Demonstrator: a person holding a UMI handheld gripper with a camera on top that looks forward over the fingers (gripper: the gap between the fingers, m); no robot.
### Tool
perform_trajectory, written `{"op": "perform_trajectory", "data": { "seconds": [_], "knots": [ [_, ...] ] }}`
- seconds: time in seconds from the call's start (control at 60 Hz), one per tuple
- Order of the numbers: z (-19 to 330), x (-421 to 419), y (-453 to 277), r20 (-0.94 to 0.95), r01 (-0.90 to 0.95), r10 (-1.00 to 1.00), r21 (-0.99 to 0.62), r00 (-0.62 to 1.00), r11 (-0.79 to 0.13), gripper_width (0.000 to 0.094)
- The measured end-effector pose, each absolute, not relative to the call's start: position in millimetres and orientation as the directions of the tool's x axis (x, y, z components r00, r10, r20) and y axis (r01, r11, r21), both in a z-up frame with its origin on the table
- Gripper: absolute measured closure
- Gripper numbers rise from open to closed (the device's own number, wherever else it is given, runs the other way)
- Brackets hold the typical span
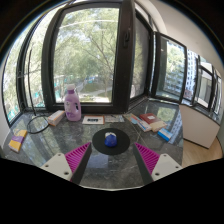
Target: Arrange mouse
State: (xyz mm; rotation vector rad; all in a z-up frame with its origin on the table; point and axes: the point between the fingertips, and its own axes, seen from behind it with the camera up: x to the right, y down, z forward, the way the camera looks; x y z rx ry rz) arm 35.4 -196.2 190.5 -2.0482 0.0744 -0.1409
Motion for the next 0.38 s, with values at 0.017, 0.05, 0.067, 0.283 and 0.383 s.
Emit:
{"op": "perform_trajectory", "data": {
  "seconds": [0.017, 0.05, 0.067, 0.283, 0.383],
  "knots": [
    [191, 33, -202, 0.068, 0.007, -0.114, -0.886, 0.991, -0.464, 0.0083],
    [193, 30, -210, 0.067, 0.007, -0.113, -0.886, 0.991, -0.463, 0.0082],
    [194, 29, -215, 0.068, 0.009, -0.111, -0.886, 0.991, -0.464, 0.0081],
    [201, 18, -250, 0.071, 0.010, -0.113, -0.883, 0.991, -0.469, 0.0084],
    [204, 15, -258, 0.072, 0.012, -0.110, -0.884, 0.991, -0.468, 0.0084]
  ]
}}
